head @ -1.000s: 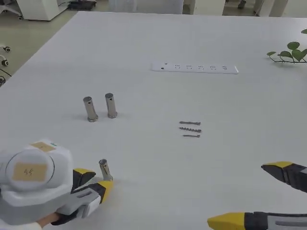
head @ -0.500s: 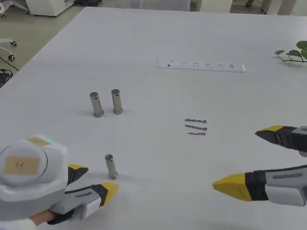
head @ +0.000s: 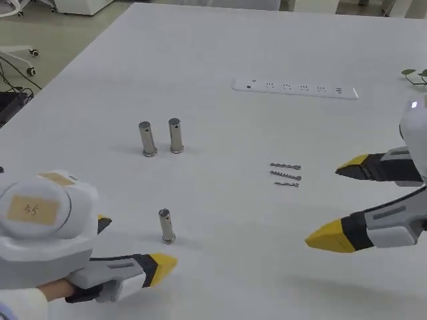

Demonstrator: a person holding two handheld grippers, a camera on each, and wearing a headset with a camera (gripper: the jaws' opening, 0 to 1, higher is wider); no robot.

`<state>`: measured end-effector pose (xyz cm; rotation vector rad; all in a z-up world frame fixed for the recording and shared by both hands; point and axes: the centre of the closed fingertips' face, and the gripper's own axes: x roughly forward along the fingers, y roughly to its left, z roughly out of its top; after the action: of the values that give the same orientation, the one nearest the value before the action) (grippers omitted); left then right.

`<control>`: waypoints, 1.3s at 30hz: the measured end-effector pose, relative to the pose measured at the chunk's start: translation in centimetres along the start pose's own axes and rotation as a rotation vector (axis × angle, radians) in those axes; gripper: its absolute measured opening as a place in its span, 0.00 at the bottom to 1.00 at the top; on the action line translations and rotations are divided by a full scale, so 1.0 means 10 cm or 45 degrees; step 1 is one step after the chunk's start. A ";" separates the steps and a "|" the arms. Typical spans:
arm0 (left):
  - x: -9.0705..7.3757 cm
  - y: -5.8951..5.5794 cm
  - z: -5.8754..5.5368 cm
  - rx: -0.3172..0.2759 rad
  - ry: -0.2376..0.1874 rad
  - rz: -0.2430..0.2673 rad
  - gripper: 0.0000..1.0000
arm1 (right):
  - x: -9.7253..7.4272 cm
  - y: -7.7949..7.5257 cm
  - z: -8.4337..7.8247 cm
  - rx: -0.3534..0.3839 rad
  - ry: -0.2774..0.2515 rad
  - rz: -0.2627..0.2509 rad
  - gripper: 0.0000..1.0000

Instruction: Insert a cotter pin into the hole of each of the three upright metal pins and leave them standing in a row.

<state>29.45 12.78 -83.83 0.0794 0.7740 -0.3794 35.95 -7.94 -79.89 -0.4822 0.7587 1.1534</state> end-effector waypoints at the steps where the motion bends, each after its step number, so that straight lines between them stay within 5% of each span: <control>1: -0.01 -0.01 0.01 -0.002 -0.004 -0.008 0.73 | 0.02 -0.01 -0.01 -0.013 0.011 0.013 0.80; 8: -0.03 -0.08 0.02 0.001 -0.009 -0.057 0.83 | 0.19 -0.14 0.01 -0.092 0.057 0.069 0.73; 18: -0.07 -0.13 -0.02 -0.024 0.017 -0.097 0.83 | 0.42 -0.28 -0.03 -0.158 0.141 0.135 0.65; 23: -0.11 -0.14 0.05 -0.014 -0.027 -0.089 0.99 | 0.50 -0.30 -0.08 -0.158 0.169 0.162 0.63; 39: -0.20 -0.16 0.06 0.050 -0.014 -0.116 0.97 | 0.60 -0.36 -0.12 -0.247 0.254 0.222 0.54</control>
<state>28.00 11.77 -81.87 0.0793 0.7613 -0.4814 40.24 -6.25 -85.28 -0.7118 0.8783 1.3630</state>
